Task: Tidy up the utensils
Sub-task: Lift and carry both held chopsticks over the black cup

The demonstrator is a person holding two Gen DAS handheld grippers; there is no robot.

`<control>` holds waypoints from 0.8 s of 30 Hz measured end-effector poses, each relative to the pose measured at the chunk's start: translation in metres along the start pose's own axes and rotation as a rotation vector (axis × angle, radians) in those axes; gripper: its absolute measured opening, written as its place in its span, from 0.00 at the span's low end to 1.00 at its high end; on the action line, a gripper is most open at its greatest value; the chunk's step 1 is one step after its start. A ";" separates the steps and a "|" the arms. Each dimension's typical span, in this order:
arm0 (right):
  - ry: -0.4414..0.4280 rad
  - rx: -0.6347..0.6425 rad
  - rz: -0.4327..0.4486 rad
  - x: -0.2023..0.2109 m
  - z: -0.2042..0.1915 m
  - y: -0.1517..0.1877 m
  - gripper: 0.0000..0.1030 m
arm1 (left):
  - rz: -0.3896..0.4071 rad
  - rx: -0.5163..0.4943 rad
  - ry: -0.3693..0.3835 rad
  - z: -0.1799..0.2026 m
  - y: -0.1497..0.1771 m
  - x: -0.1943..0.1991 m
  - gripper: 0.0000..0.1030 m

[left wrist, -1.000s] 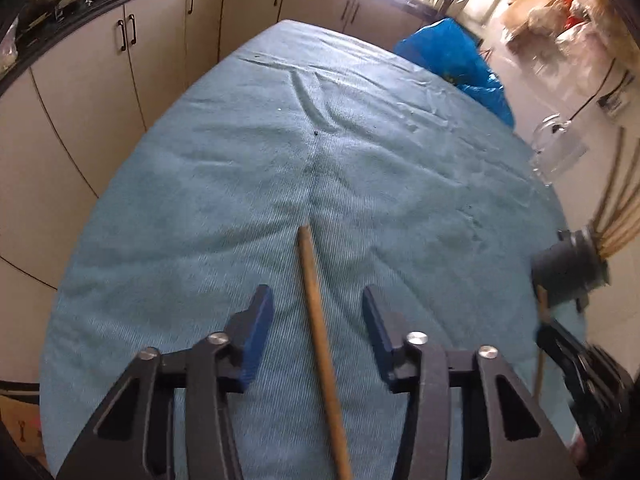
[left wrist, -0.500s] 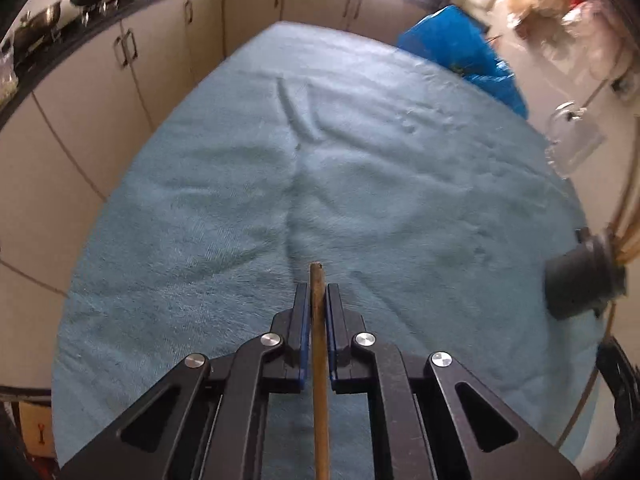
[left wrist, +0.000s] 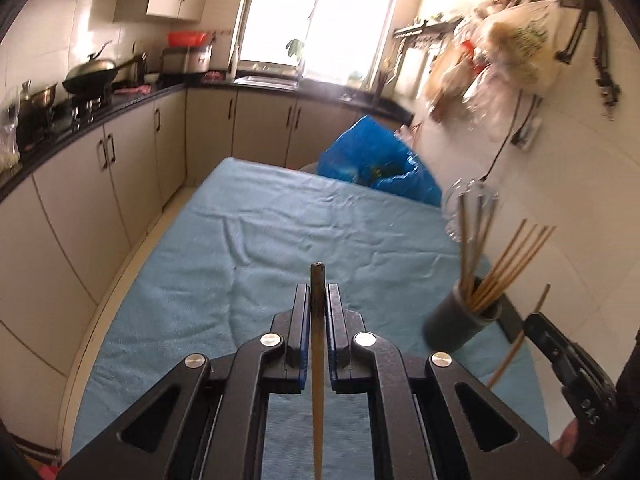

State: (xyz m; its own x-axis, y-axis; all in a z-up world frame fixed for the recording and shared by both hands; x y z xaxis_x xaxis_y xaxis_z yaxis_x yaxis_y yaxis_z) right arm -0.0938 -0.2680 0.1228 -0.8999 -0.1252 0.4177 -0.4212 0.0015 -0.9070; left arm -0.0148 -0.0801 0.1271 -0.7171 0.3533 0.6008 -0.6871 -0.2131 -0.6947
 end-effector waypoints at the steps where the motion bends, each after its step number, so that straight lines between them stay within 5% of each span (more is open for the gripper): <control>1: 0.004 0.001 0.009 0.003 0.000 -0.001 0.06 | 0.008 -0.009 0.006 0.004 0.000 0.004 0.07; 24: 0.025 -0.019 0.054 0.023 0.012 -0.003 0.06 | 0.042 -0.022 0.030 0.018 0.007 0.027 0.07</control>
Point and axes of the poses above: each gripper's, at about its wrist camera, not at the fingertips, and x roughly against the way its jaws point, z to its right, y to its underside, the point moved 6 cm from there along -x, roughly the way its jaws point, and after that the axes turned 15 degrees about x, right-handed, at the moved point
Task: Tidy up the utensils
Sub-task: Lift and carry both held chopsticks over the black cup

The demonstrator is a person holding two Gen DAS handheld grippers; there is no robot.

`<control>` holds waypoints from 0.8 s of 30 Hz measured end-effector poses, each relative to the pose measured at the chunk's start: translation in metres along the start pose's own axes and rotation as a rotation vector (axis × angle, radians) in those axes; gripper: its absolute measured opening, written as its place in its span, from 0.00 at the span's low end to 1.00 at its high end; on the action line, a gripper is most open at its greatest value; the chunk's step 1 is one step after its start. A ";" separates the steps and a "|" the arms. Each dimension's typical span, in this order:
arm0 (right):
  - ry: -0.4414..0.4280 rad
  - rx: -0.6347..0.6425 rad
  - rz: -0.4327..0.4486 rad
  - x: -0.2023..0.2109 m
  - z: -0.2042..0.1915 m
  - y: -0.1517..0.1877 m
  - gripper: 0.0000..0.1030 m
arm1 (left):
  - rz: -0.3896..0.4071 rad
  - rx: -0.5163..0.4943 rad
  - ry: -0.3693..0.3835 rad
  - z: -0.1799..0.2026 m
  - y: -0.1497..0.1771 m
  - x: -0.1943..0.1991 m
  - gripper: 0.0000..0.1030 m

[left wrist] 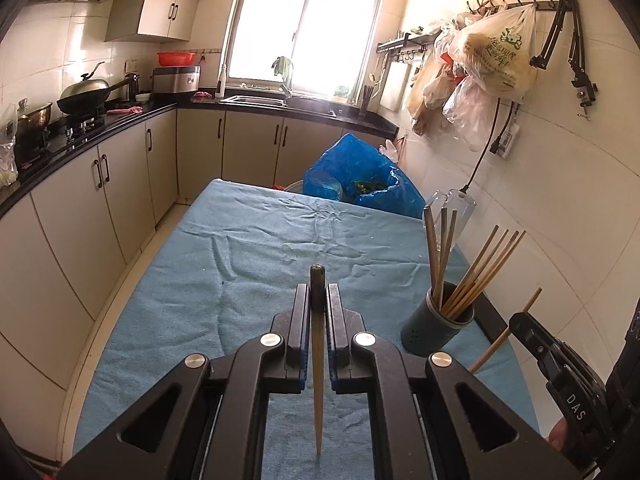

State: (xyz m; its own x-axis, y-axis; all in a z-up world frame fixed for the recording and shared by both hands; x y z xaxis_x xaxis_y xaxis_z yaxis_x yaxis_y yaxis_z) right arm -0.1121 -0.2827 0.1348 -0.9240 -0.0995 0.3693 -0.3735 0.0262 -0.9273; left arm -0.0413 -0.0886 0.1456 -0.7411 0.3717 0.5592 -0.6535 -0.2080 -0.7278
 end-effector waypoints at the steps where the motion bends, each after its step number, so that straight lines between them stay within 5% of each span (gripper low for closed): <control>1: 0.002 -0.002 0.002 0.001 0.001 0.000 0.06 | -0.002 -0.001 0.002 0.000 0.000 0.000 0.07; 24: 0.056 -0.096 0.065 0.038 0.041 -0.001 0.06 | 0.012 -0.044 0.033 0.037 0.000 0.012 0.07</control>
Point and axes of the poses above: each gripper's, at about its wrist camera, not at the fingertips, and x roughly against the way its jaws point, z to its right, y to its underside, the point moved 6 cm from there along -x, roughly the way its jaws point, and after that the axes turned 15 degrees about x, right-handed, at the moved point
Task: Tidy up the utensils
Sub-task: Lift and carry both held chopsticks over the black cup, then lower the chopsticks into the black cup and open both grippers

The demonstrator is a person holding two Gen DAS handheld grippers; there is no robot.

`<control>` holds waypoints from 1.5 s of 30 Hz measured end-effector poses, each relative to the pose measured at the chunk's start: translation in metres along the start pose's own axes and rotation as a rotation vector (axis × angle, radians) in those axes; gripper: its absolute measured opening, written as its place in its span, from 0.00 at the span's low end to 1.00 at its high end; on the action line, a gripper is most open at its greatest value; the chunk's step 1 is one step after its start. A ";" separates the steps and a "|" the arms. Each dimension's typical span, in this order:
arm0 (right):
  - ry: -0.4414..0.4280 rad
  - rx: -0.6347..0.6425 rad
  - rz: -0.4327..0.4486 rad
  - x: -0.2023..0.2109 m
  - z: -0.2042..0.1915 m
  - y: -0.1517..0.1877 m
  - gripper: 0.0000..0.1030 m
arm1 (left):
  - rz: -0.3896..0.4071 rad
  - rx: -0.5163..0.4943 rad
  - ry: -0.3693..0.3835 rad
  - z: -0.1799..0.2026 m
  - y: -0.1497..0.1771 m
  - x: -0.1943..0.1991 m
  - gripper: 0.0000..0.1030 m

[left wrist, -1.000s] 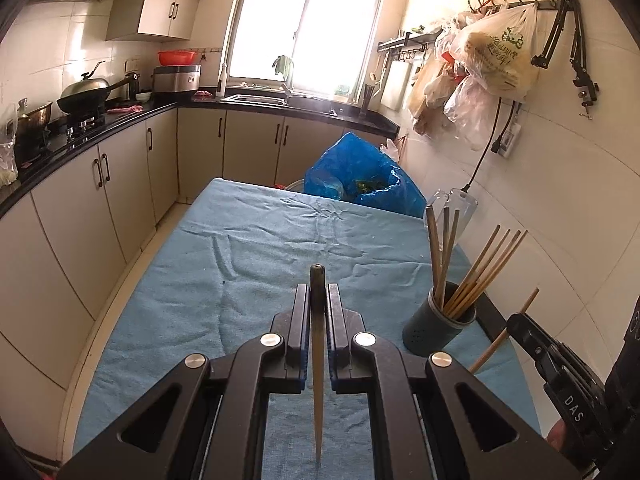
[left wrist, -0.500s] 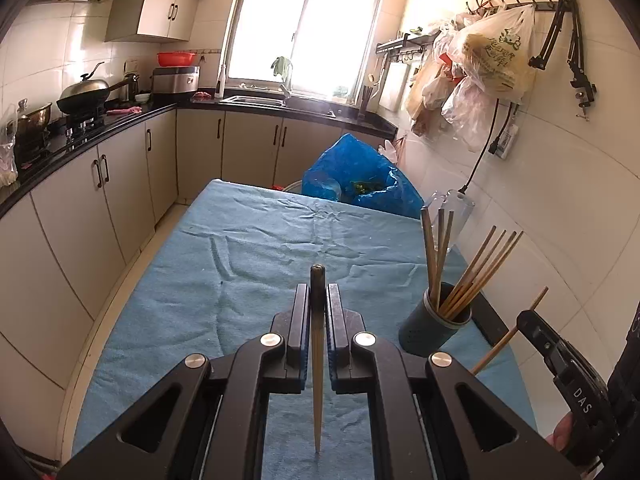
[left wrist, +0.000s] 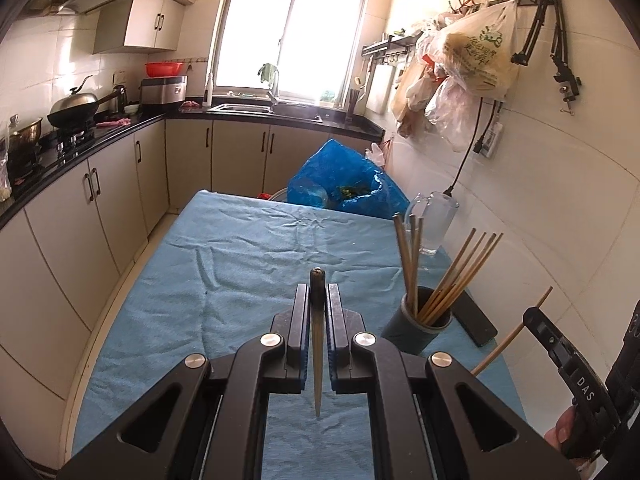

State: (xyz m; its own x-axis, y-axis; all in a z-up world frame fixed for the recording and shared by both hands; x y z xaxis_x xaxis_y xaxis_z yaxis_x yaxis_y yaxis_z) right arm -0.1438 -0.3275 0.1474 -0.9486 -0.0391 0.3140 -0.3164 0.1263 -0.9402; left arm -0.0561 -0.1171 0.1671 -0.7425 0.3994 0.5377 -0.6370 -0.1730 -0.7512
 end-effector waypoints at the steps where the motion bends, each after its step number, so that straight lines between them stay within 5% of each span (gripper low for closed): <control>1: 0.004 -0.006 0.008 0.004 0.004 -0.001 0.06 | 0.001 -0.002 0.002 0.002 0.000 0.000 0.07; 18: 0.076 -0.058 0.095 0.044 0.050 -0.030 0.06 | -0.014 -0.067 0.115 0.074 -0.016 0.007 0.07; 28: 0.120 -0.060 0.170 0.050 0.072 -0.070 0.06 | 0.044 -0.087 0.170 0.121 -0.050 0.010 0.07; 37: 0.145 -0.059 0.206 0.029 0.082 -0.102 0.06 | 0.060 -0.070 0.201 0.153 -0.075 -0.017 0.07; 45: 0.210 -0.005 0.172 -0.016 0.084 -0.094 0.06 | 0.003 -0.075 0.170 0.146 -0.055 -0.071 0.07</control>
Point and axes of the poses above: each gripper's, at about its wrist camera, not at the fingertips, and x roughly against the way its jaws point, z to its right, y to its underside, the point moved 6 cm from there along -x, roughly the way its jaws point, and after that the axes turned 15 degrees about x, right-handed, at the moved point
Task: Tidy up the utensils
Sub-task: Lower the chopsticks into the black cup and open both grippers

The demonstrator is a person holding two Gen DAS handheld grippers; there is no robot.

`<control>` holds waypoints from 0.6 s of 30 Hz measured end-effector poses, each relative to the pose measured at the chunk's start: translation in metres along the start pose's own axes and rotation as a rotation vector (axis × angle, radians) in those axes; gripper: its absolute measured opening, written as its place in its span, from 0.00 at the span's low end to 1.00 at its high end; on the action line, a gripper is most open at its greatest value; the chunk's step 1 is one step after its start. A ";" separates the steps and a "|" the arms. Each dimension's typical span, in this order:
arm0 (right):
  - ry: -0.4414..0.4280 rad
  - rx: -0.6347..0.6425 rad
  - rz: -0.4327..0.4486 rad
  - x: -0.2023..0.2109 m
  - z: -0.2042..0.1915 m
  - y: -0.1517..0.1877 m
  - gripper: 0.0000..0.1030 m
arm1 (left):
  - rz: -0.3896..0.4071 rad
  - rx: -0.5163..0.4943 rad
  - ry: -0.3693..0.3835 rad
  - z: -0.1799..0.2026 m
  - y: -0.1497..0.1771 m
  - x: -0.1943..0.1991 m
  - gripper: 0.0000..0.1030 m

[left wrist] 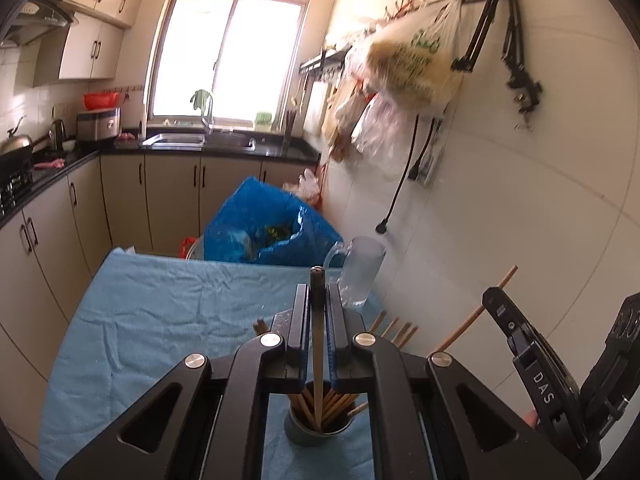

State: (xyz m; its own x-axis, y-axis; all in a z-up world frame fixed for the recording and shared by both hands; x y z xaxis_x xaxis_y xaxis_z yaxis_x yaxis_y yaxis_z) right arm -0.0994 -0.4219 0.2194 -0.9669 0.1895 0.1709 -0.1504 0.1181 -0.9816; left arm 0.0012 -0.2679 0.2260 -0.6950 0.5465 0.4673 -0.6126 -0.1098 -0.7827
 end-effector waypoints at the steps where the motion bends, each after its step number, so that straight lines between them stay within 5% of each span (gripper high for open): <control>1: 0.001 -0.001 -0.013 -0.005 0.001 0.006 0.06 | -0.007 -0.001 -0.008 -0.003 0.004 -0.006 0.07; 9: -0.021 -0.022 -0.103 -0.029 0.002 0.042 0.06 | -0.046 0.009 -0.044 -0.032 0.028 -0.031 0.07; 18: -0.026 -0.022 -0.152 -0.042 -0.002 0.062 0.06 | -0.004 -0.014 -0.068 -0.040 0.032 -0.031 0.07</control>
State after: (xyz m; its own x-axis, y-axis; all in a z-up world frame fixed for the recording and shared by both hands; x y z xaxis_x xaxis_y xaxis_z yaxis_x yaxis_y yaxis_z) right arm -0.0676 -0.4206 0.1515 -0.9384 0.1423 0.3149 -0.2912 0.1650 -0.9423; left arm 0.0180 -0.2547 0.1701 -0.7166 0.4893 0.4971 -0.6107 -0.0958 -0.7861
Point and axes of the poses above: each gripper's, at about its wrist camera, not at the fingertips, and x roughly against the way its jaws point, z to its right, y to its underside, the point moved 6 cm from there along -x, roughly the way its jaws point, and after that the axes turned 15 degrees about x, right-handed, at the moved point
